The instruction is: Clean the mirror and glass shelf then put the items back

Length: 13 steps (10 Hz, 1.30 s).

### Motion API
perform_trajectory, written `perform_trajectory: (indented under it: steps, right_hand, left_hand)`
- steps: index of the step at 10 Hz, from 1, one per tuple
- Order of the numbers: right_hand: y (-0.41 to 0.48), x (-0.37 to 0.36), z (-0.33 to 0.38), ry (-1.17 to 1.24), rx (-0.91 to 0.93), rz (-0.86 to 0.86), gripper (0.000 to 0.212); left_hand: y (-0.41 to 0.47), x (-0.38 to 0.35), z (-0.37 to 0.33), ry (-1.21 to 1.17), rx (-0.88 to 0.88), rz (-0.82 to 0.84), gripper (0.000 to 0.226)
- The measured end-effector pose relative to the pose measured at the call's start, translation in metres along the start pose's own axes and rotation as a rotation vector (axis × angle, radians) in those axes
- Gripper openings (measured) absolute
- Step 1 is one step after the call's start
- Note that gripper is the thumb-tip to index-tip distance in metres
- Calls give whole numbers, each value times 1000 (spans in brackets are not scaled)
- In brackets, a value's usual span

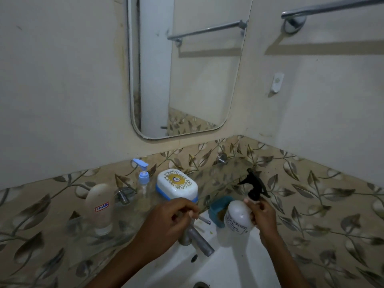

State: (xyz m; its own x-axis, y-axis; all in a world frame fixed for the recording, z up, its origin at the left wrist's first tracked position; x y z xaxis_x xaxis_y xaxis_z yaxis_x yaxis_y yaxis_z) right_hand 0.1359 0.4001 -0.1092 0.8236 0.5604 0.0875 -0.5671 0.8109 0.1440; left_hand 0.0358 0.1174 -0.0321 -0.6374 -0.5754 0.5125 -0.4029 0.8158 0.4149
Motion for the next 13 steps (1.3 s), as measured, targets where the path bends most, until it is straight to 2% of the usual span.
perform_trajectory:
  steps: [2,4,6,8,11,12,13]
  right_hand:
    - [32,16,89,16,179,-15,18]
    - [102,-6,133,69,207,15,33]
    - [158,-25,140,44,140,-35,40]
    - [188,-28,133,-147,126,-56,39]
    - [198,-26,123,-321,117,-28,36]
    - [199,-24,124,-332,109,-12,33]
    - [195,-15,124,-298,78,10,40]
  left_hand:
    - [6,2,-12,-70,1,-15,16]
    - [15,14,-23,-25,-10,-78,17]
    - [22,24,-29,8,7,-143,18]
    - [22,25,-20,14,36,-161,17]
    - [21,19,-15,6,65,-192,16]
    - [24,17,-22,30,68,-204,18]
    - [29,15,-33,-12,53,-203,21]
Point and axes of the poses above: each hand's wrist, its own y-axis towards the middle knuckle, its own x-axis out of the back of the hand, z = x × y, the point moved 3 cm from there along y, towards the middle knuckle, and after that the axes turned 9 degrees about z, right-handed, at the moved point
